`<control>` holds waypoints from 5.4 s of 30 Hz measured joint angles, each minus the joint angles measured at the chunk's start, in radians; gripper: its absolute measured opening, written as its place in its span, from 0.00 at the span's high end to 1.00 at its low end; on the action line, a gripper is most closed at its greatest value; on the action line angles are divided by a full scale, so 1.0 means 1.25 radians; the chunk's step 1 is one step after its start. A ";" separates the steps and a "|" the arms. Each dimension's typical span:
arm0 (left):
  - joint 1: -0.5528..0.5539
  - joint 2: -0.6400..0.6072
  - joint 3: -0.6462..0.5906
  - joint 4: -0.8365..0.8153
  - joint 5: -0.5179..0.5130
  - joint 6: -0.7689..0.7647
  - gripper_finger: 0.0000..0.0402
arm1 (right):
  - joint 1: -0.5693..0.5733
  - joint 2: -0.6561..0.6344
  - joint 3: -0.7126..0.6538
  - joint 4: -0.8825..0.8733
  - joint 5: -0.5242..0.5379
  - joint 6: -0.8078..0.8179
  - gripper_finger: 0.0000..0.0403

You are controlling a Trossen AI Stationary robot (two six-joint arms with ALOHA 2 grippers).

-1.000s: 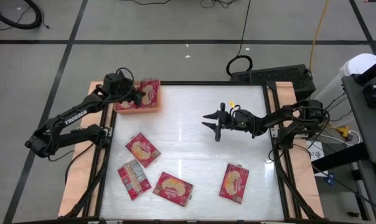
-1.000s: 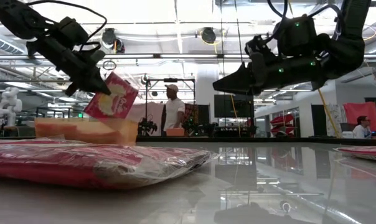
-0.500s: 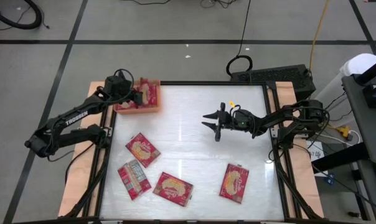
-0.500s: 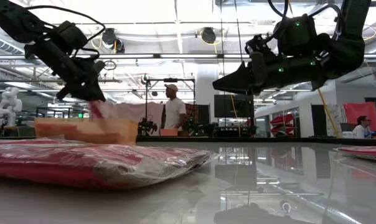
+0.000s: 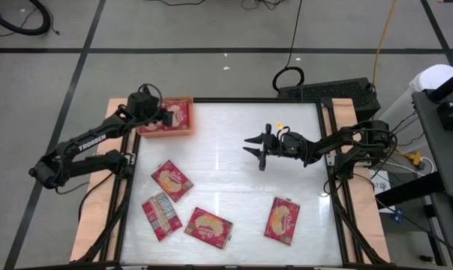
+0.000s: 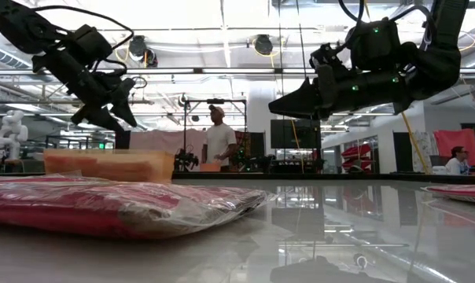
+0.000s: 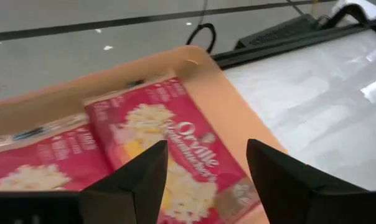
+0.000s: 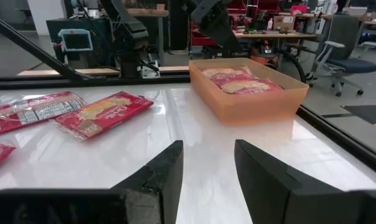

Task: Sort popcorn bags into baskets
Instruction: Put the red popcorn bag into the orange bin

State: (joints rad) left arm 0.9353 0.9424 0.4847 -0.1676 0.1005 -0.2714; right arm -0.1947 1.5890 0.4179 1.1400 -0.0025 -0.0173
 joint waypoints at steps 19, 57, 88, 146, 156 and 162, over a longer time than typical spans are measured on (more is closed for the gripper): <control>-0.342 0.000 0.000 0.115 0.001 0.036 0.68 | 0.159 -0.013 0.263 -0.654 -0.101 0.153 0.65; -0.640 0.000 -0.001 0.222 -0.189 0.094 0.70 | 0.394 -0.186 0.077 -1.048 -0.060 0.451 0.46; -0.629 0.200 -0.001 0.487 -0.228 0.073 0.70 | 0.121 -0.270 0.092 -0.887 0.126 0.099 1.00; -0.602 0.767 0.249 0.781 -0.059 -0.197 0.24 | 0.108 -0.338 -0.053 -0.507 0.298 -0.007 1.00; -0.610 0.869 0.326 0.915 0.011 -0.173 0.39 | 0.108 -0.338 -0.052 -0.365 0.298 -0.062 1.00; -0.598 0.855 0.324 0.907 0.058 -0.109 0.83 | 0.108 -0.338 -0.052 -0.357 0.296 -0.040 1.00</control>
State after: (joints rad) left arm 0.1883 2.0110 0.8898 0.9664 0.1725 -0.4071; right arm -0.0600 1.1664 0.3523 0.6935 0.3681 -0.0679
